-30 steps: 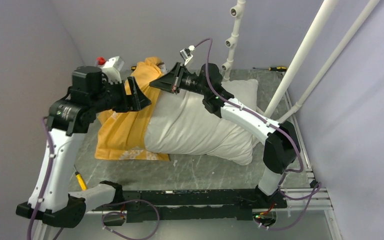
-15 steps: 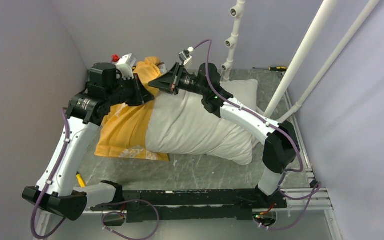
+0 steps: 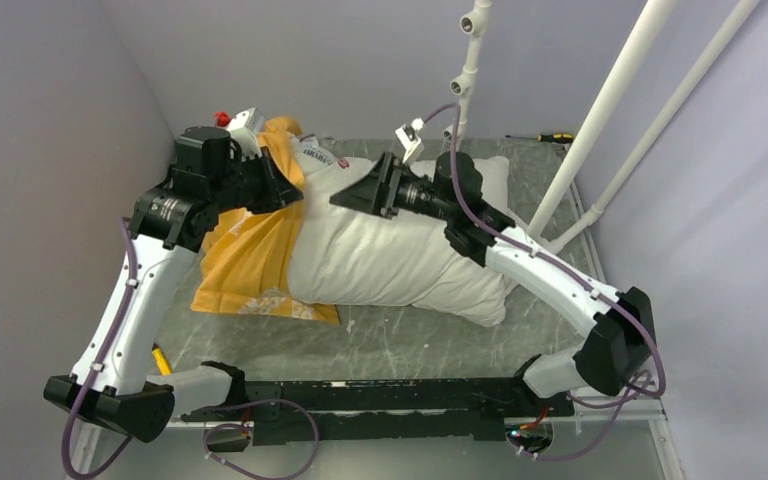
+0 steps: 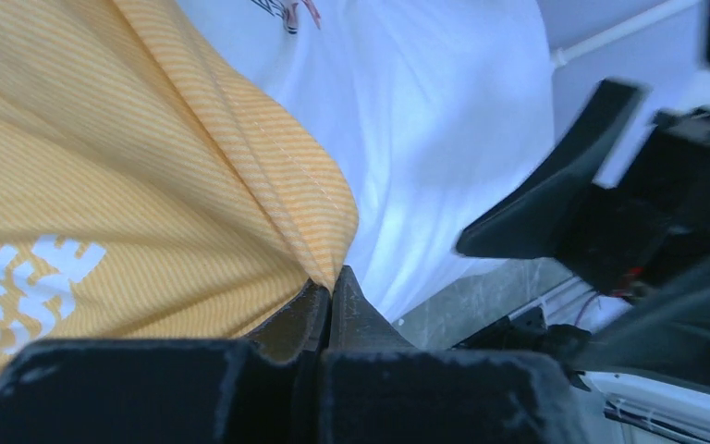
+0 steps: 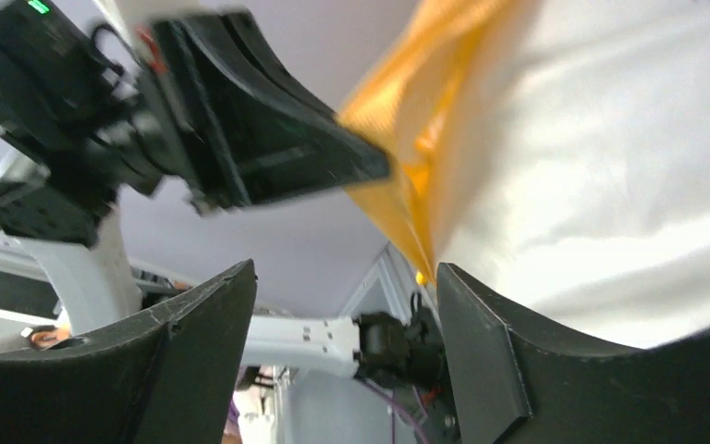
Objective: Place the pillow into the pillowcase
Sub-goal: Stuff the pillow into the pillowcase.
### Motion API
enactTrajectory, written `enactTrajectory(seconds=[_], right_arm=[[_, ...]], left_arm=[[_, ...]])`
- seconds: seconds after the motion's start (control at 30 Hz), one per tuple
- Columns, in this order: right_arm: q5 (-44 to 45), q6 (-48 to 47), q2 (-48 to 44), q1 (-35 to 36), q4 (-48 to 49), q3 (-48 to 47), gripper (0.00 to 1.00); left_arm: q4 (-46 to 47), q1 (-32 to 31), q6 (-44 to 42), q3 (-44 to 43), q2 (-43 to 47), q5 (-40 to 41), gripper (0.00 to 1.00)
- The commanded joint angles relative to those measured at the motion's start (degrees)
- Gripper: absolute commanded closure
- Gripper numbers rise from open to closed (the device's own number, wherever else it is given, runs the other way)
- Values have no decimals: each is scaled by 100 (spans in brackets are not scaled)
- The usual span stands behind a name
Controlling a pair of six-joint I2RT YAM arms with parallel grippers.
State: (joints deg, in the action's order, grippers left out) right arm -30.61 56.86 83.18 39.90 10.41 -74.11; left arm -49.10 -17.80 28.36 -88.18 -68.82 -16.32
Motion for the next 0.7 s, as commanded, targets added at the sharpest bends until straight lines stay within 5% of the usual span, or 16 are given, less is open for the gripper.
enactTrajectory(seconds=[0.0, 0.1, 0.17, 0.33, 0.43, 0.5, 0.67], right_arm=[[-56, -231, 41, 205, 487, 848, 32], [-196, -225, 909, 506, 626, 499, 48], [-336, -122, 1762, 811, 943, 17, 51], [-580, 225, 3627, 1387, 1285, -1588, 50], [-756, 379, 4397, 1488, 1176, -2294, 44], [-817, 433, 4445, 1459, 1322, -2077, 39], [-336, -74, 2777, 1107, 1089, -46, 15]], left_arm=[[660, -65, 468, -359, 321, -1001, 100], [924, -65, 707, -492, 231, -1443, 100], [1401, -65, 960, -507, 158, -1835, 100], [2281, -151, 1717, -442, -242, -2680, 100], [1774, -185, 1352, -389, -142, -2268, 100], [1291, -180, 1030, -165, 37, -1856, 100], [598, -119, 522, 918, 621, -622, 100]])
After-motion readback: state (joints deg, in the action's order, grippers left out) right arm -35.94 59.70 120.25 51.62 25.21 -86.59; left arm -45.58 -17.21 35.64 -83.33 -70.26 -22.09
